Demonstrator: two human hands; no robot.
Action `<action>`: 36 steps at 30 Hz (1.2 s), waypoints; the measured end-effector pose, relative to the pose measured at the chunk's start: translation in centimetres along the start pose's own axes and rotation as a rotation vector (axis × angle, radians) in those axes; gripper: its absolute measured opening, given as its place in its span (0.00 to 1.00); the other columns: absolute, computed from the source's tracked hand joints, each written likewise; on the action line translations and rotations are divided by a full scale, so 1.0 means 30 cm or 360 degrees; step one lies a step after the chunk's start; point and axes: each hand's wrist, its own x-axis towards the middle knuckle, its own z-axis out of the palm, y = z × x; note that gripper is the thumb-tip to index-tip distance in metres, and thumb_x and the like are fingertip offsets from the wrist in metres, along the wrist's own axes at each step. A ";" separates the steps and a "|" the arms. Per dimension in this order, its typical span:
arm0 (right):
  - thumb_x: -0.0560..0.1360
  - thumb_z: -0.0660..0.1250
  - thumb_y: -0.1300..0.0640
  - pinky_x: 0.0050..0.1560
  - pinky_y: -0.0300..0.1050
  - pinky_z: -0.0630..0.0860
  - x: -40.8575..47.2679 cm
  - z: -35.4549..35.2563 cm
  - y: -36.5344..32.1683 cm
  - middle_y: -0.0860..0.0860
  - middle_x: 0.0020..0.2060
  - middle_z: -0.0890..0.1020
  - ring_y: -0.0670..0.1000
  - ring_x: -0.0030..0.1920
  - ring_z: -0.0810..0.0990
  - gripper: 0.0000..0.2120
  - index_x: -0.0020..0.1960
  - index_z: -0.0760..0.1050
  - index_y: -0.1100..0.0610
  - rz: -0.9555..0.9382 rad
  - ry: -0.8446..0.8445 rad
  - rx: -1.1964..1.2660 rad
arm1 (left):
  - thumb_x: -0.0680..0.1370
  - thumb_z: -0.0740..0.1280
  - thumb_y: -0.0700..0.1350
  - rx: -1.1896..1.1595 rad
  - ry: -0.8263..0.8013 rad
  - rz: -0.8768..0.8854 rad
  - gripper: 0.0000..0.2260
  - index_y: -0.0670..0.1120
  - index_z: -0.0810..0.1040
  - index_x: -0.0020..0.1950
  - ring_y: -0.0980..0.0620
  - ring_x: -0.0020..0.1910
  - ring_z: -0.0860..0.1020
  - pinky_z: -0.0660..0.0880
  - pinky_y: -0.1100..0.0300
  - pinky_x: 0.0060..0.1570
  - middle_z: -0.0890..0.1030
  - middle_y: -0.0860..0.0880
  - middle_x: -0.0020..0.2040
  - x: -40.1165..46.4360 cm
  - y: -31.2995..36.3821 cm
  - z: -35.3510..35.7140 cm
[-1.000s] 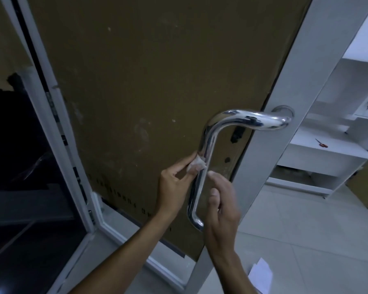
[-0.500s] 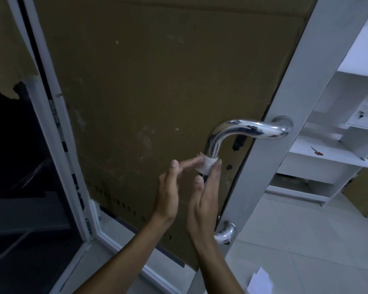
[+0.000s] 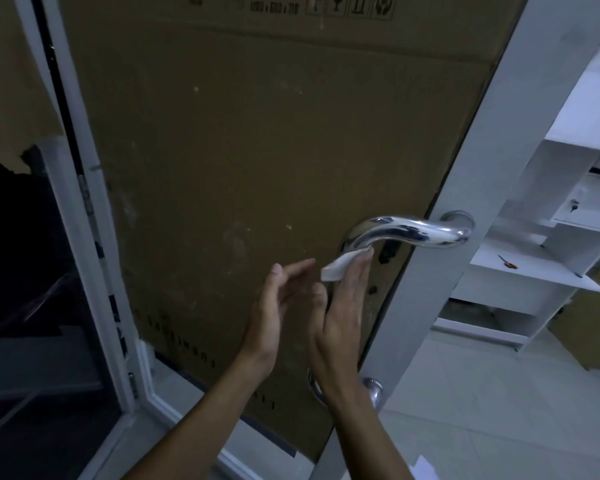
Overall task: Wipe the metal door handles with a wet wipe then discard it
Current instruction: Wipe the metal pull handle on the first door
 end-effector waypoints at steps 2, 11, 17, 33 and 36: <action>0.82 0.49 0.43 0.75 0.46 0.54 -0.028 0.014 0.026 0.50 0.79 0.39 0.49 0.79 0.43 0.33 0.79 0.36 0.51 -0.0111 -0.0004 -0.0257 | 0.80 0.48 0.63 -0.0026 -0.0131 -0.0160 0.28 0.49 0.76 0.67 0.56 0.65 0.75 0.68 0.53 0.67 0.80 0.52 0.63 -0.004 0.000 0.008; 0.83 0.50 0.47 0.73 0.57 0.63 0.033 0.052 0.052 0.52 0.78 0.35 0.56 0.79 0.47 0.33 0.78 0.34 0.55 -0.0237 0.0180 -0.0469 | 0.77 0.46 0.65 -0.0101 -0.0233 -0.0351 0.31 0.50 0.78 0.64 0.55 0.65 0.76 0.70 0.56 0.64 0.81 0.51 0.61 0.013 0.002 0.003; 0.82 0.51 0.50 0.77 0.50 0.49 -0.026 0.027 0.118 0.52 0.79 0.41 0.53 0.79 0.45 0.32 0.79 0.40 0.57 -0.0402 0.0067 -0.0871 | 0.79 0.45 0.64 -0.0242 -0.0255 -0.0401 0.30 0.51 0.81 0.61 0.53 0.64 0.77 0.68 0.55 0.63 0.81 0.47 0.61 0.027 -0.003 -0.002; 0.83 0.49 0.46 0.77 0.55 0.44 0.270 -0.358 -0.082 0.64 0.75 0.62 0.61 0.75 0.60 0.30 0.77 0.56 0.66 -0.0982 -0.0240 -0.1979 | 0.81 0.41 0.62 -0.0175 -0.0246 -0.0353 0.34 0.44 0.77 0.65 0.52 0.63 0.77 0.67 0.53 0.67 0.81 0.47 0.61 0.040 -0.011 -0.005; 0.83 0.49 0.46 0.77 0.55 0.50 0.297 -0.447 -0.103 0.64 0.73 0.66 0.61 0.74 0.63 0.29 0.75 0.60 0.65 -0.1003 -0.0367 -0.1988 | 0.81 0.42 0.62 -0.0165 -0.0226 -0.0347 0.33 0.44 0.78 0.64 0.52 0.63 0.78 0.67 0.53 0.68 0.82 0.48 0.61 0.042 -0.019 -0.004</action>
